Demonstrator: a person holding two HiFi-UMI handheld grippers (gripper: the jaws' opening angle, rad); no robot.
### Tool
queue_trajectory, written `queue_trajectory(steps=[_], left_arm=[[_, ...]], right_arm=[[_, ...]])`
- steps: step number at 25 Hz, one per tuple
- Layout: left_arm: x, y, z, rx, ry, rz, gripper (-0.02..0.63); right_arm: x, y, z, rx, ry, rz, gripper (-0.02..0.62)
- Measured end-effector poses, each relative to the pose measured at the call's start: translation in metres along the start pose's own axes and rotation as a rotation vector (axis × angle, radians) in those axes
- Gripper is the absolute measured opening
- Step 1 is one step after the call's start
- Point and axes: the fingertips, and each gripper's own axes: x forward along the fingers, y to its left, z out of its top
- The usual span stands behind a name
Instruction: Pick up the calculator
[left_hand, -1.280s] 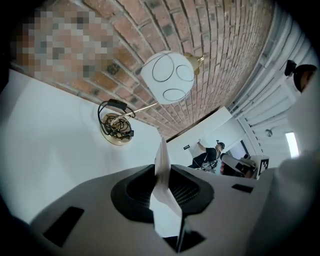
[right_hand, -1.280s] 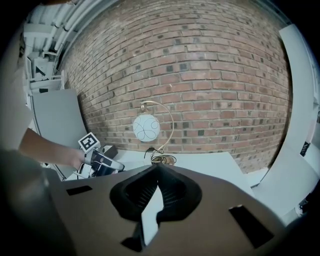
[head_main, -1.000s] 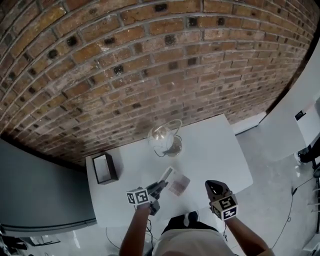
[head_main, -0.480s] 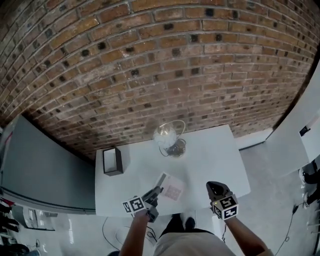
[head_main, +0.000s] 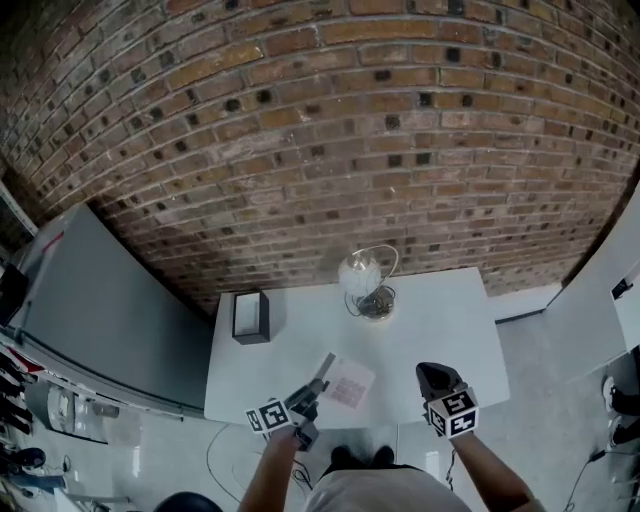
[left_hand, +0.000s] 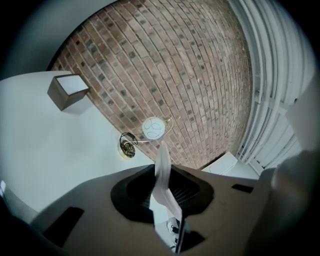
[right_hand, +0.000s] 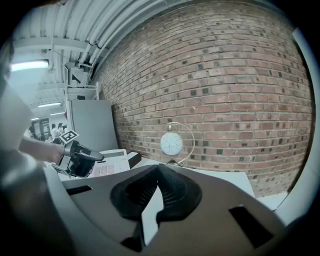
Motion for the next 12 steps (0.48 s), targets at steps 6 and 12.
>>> queue_trajectory(steps=[6, 12], left_arm=[[-0.031, 0.002, 0.013, 0.012, -0.022, -0.014, 0.097], [-0.065, 0.004, 0.027, 0.012, -0.047, -0.027, 0.097]], right_arm=[[0.009, 0.027, 0.016, -0.040, -0.041, 0.001, 0.012], [0.004, 0.058, 0.030, -0.053, -0.069, -0.022, 0.012]])
